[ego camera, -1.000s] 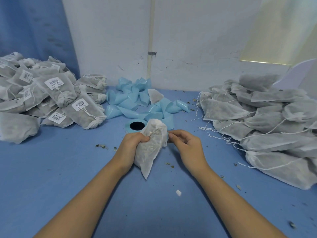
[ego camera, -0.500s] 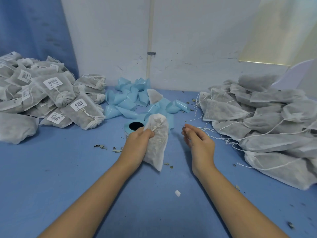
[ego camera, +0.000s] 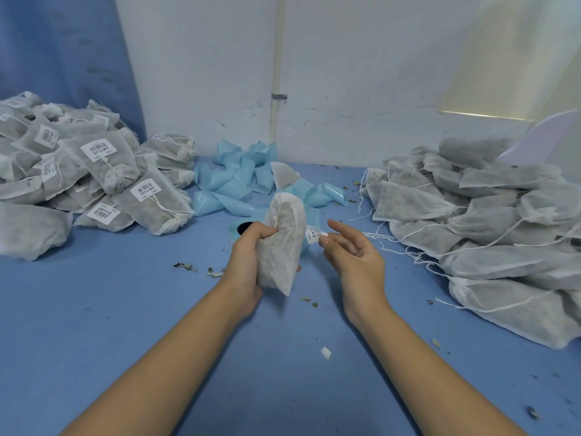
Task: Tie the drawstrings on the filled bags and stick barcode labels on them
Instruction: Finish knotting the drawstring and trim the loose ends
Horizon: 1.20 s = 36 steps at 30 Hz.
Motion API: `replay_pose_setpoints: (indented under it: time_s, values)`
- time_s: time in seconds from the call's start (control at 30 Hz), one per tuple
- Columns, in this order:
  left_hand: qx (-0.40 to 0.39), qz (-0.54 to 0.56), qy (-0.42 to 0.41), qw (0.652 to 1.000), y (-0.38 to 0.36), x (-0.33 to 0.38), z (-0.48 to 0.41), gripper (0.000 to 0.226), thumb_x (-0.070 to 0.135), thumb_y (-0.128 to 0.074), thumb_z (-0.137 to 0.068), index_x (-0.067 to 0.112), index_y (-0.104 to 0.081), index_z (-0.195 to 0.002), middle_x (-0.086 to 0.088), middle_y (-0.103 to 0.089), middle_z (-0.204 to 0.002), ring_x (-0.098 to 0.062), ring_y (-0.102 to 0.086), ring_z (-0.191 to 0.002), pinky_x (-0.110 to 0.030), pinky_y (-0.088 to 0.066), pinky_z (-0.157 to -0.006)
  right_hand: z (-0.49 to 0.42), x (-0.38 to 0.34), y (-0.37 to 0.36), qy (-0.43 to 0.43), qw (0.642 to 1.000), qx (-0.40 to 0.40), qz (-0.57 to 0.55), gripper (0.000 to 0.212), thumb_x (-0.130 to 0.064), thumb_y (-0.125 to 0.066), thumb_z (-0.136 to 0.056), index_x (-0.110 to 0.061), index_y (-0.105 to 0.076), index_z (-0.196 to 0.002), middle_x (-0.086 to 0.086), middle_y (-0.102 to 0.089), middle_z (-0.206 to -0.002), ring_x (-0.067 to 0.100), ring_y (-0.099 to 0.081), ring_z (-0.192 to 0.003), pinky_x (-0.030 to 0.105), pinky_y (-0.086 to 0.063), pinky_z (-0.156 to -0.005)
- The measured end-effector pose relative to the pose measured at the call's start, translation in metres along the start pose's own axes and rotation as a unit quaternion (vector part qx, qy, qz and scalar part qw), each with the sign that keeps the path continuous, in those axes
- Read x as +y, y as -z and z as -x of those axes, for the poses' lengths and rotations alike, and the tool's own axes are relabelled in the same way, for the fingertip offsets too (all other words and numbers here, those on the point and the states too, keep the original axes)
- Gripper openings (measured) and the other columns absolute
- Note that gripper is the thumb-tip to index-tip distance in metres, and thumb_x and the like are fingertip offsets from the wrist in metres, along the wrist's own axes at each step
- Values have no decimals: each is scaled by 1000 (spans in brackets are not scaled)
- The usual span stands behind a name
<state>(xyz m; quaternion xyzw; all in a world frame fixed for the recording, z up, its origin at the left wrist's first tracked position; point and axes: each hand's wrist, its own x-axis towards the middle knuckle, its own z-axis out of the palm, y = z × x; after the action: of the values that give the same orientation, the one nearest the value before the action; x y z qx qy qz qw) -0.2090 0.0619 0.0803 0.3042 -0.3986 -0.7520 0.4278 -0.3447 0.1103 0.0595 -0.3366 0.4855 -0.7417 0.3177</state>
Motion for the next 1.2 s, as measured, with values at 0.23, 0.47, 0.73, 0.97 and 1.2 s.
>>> replay_pose_setpoints:
  time_s: [0.23, 0.47, 0.73, 0.97, 1.2]
  values:
    - [-17, 4, -18, 1000, 1, 3, 0, 38, 21, -44, -83, 0, -62, -109, -15, -68, -102, -20, -59, -53, -26, -48, -48, 3, 1, -1, -33, 998, -24, 53, 23, -4, -68, -84, -17, -67, -103, -6, -72, -74, -1, -63, -66, 9, -47, -65]
    - [33, -147, -37, 988, -3, 3, 1, 20, 27, -59, -70, 9, -64, -78, -4, -64, -77, -21, -58, -74, -32, -44, -75, 2, -1, -1, -52, 995, -12, 82, 6, -16, -70, -85, -21, -71, -85, -14, -71, -77, 2, -64, -78, 19, -52, -73]
    - [64, -175, -137, 973, -4, 2, -1, 22, 17, -53, -91, 19, -57, -69, 16, -63, -58, 2, -59, -54, -13, -44, -51, 3, -8, -3, -36, 996, 66, 46, 7, -14, -71, -85, -21, -68, -84, -16, -68, -69, -4, -61, -64, 9, -46, -61]
    - [65, -116, -211, 968, -9, 1, 0, 15, 16, -57, -92, 26, -67, -98, 15, -72, -85, 2, -67, -80, -11, -49, -63, 13, -27, -23, -144, 969, 34, -196, 9, -11, -67, -86, -18, -63, -90, -9, -65, -72, 3, -52, -55, 14, -39, -47]
    - [58, -143, -283, 947, -15, 2, 5, 16, 17, -60, -91, 27, -65, -102, 19, -70, -84, 5, -62, -78, -9, -46, -65, 30, -38, -40, -142, 980, -66, -126, 7, -9, -65, -86, -16, -65, -85, -3, -68, -77, 5, -55, -59, 17, -38, -54]
